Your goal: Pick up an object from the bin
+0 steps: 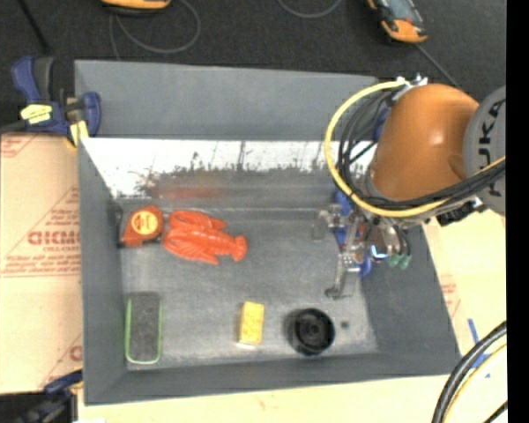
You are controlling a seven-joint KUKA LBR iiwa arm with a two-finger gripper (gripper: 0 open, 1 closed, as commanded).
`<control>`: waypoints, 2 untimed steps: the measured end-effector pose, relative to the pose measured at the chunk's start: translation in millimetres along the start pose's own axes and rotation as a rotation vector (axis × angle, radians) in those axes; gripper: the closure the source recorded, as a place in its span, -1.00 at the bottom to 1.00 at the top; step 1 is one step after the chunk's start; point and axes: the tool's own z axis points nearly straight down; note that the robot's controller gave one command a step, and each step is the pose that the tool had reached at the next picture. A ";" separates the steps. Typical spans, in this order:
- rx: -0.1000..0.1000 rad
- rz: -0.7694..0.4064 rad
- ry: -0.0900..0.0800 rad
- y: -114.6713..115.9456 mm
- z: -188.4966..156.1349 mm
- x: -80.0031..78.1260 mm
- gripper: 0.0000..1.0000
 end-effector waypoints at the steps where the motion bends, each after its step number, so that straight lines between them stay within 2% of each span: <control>1: 0.001 -0.001 -0.008 -0.1 -4.0 -1.6 -1.00; 2: 0.001 -0.146 -0.009 -3.9 39.1 17.8 -1.00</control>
Offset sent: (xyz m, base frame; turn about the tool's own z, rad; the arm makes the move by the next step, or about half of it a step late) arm -0.0652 -0.0127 -0.1404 -0.4699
